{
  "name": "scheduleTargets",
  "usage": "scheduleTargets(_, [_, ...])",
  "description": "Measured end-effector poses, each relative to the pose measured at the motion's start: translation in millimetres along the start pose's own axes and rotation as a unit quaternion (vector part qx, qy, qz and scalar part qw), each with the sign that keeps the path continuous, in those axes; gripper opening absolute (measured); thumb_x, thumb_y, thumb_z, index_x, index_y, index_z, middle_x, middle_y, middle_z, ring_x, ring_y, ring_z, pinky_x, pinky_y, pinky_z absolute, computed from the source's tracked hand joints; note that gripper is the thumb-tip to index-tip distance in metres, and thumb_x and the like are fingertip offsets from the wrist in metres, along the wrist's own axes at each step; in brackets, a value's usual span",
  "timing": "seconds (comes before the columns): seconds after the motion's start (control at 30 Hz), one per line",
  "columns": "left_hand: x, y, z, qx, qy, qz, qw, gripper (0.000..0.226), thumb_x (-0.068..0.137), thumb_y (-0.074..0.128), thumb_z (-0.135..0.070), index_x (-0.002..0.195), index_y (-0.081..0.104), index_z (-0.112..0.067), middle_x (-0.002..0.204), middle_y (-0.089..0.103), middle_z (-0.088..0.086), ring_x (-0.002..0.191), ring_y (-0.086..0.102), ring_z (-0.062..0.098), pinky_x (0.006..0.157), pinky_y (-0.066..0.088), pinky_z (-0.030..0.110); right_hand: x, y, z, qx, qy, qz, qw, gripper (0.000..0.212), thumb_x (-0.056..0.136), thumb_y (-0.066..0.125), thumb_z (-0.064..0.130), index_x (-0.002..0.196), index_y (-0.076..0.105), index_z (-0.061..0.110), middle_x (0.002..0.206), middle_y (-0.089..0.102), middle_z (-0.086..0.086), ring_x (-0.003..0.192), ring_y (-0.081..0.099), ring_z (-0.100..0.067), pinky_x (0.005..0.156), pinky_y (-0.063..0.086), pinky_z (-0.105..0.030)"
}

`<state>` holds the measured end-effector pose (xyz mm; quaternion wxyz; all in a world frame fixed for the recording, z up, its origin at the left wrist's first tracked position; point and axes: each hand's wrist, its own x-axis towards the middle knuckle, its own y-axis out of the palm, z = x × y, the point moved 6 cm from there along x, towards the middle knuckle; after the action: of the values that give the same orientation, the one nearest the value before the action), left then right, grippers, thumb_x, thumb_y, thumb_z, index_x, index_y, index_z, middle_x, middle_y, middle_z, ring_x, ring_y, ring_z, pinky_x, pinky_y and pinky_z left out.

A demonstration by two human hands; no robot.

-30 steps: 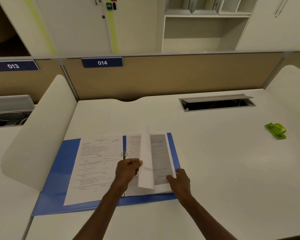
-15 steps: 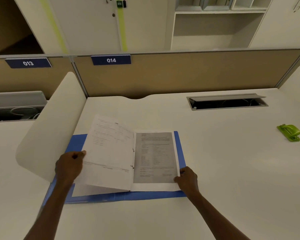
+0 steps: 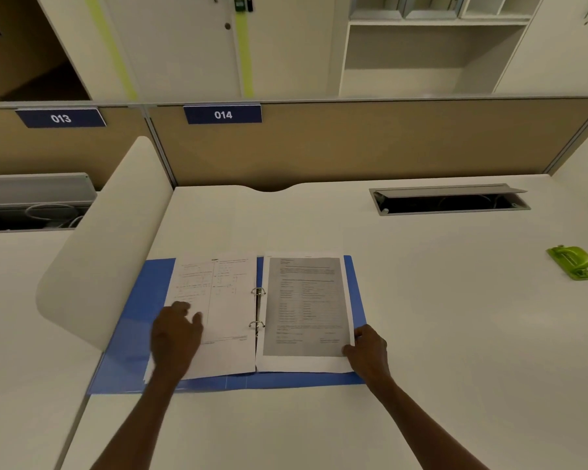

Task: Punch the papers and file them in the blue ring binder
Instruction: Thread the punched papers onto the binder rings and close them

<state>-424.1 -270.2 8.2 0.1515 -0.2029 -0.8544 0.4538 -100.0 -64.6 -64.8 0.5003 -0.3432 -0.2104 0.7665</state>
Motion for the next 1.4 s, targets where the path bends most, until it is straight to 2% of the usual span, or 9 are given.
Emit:
scheduleTargets(0.2, [-53, 49, -90, -0.141, 0.108, 0.095, 0.979, 0.015, 0.086, 0.065, -0.018, 0.1, 0.067, -0.012, 0.093, 0.069, 0.001, 0.082, 0.063, 0.008, 0.073, 0.048, 0.015, -4, 1, 1, -0.003, -0.006, -0.007, 1.0, 0.019, 0.085, 0.066, 0.009, 0.099, 0.052, 0.007, 0.089, 0.055, 0.002, 0.083, 0.056, -0.013, 0.057, 0.038, -0.007])
scheduleTargets(0.5, [-88, 116, -123, -0.134, 0.076, 0.276, 0.949, 0.033, 0.089, 0.06, -0.032, 0.117, 0.057, -0.014, 0.12, 0.062, 0.003, 0.107, 0.057, 0.015, 0.092, 0.048, 0.025, -19, -7, 17, 0.048, -0.017, -0.004, 0.999, 0.021, 0.085, 0.066, 0.017, 0.099, 0.051, 0.012, 0.09, 0.057, 0.005, 0.087, 0.06, -0.015, 0.052, 0.039, -0.008])
scheduleTargets(0.7, [-87, 117, -138, -0.114, 0.059, 0.303, 0.944, 0.038, 0.094, 0.044, -0.047, 0.103, 0.063, -0.014, 0.109, 0.065, 0.003, 0.09, 0.052, 0.011, 0.072, 0.045, 0.016, -41, 8, 51, 0.018, -0.128, 0.038, 0.991, 0.054, 0.083, 0.069, 0.039, 0.129, 0.049, 0.018, 0.117, 0.063, 0.005, 0.106, 0.061, -0.013, 0.09, 0.051, -0.022])
scheduleTargets(0.83, [-84, 116, -147, -0.125, 0.001, 0.322, 0.939, 0.049, 0.088, 0.042, -0.062, 0.103, 0.059, -0.019, 0.098, 0.061, -0.001, 0.087, 0.053, 0.014, 0.079, 0.044, 0.024, -49, 44, 48, -0.113, -0.112, 0.152, 0.976, 0.094, 0.08, 0.066, 0.053, 0.15, 0.014, 0.021, 0.157, 0.023, -0.005, 0.146, 0.018, -0.031, 0.12, 0.016, -0.051])
scheduleTargets(0.9, [-82, 114, -149, -0.136, -0.024, 0.318, 0.938, 0.054, 0.082, 0.05, -0.065, 0.113, 0.052, -0.02, 0.1, 0.057, -0.003, 0.093, 0.051, 0.018, 0.084, 0.042, 0.03, -54, 52, 40, -0.155, -0.082, 0.193, 0.965, 0.105, 0.079, 0.066, 0.056, 0.152, -0.005, 0.027, 0.161, -0.008, -0.008, 0.147, -0.012, -0.037, 0.117, 0.002, -0.056])
scheduleTargets(1.0, [-78, 110, -146, -0.166, -0.046, 0.311, 0.935, 0.057, 0.078, 0.059, -0.062, 0.116, 0.05, -0.021, 0.105, 0.058, -0.003, 0.097, 0.052, 0.02, 0.087, 0.045, 0.034, -56, 56, 40, -0.165, -0.096, 0.207, 0.959, 0.106, 0.076, 0.068, 0.057, 0.149, -0.008, 0.04, 0.16, -0.018, -0.006, 0.143, -0.02, -0.041, 0.113, 0.001, -0.063])
scheduleTargets(1.2, [-63, 93, -129, -0.116, -0.025, 0.235, 0.965, 0.026, 0.089, 0.059, -0.03, 0.097, 0.069, -0.007, 0.102, 0.071, 0.008, 0.079, 0.058, 0.015, 0.069, 0.045, 0.024, -53, 39, 39, -0.177, -0.109, 0.218, 0.953, 0.081, 0.085, 0.067, 0.036, 0.149, 0.018, 0.028, 0.161, 0.0, -0.006, 0.147, -0.004, -0.037, 0.117, 0.013, -0.053])
scheduleTargets(1.3, [-54, 80, -121, -0.13, -0.027, 0.209, 0.969, 0.024, 0.087, 0.062, -0.031, 0.083, 0.07, -0.008, 0.09, 0.073, 0.008, 0.071, 0.062, 0.014, 0.062, 0.046, 0.023, -43, 18, 35, -0.157, -0.101, 0.105, 0.977, 0.044, 0.092, 0.056, 0.03, 0.131, 0.045, 0.013, 0.143, 0.034, -0.01, 0.134, 0.032, -0.027, 0.109, 0.033, -0.032])
scheduleTargets(1.4, [-44, 59, -112, -0.148, -0.024, 0.183, 0.972, 0.024, 0.086, 0.066, -0.029, 0.071, 0.067, -0.009, 0.076, 0.07, 0.006, 0.064, 0.062, 0.015, 0.057, 0.044, 0.023, -37, 5, 29, -0.178, -0.079, 0.013, 0.981, 0.038, 0.092, 0.052, 0.04, 0.115, 0.048, 0.01, 0.128, 0.039, -0.012, 0.119, 0.04, -0.024, 0.099, 0.04, -0.029])
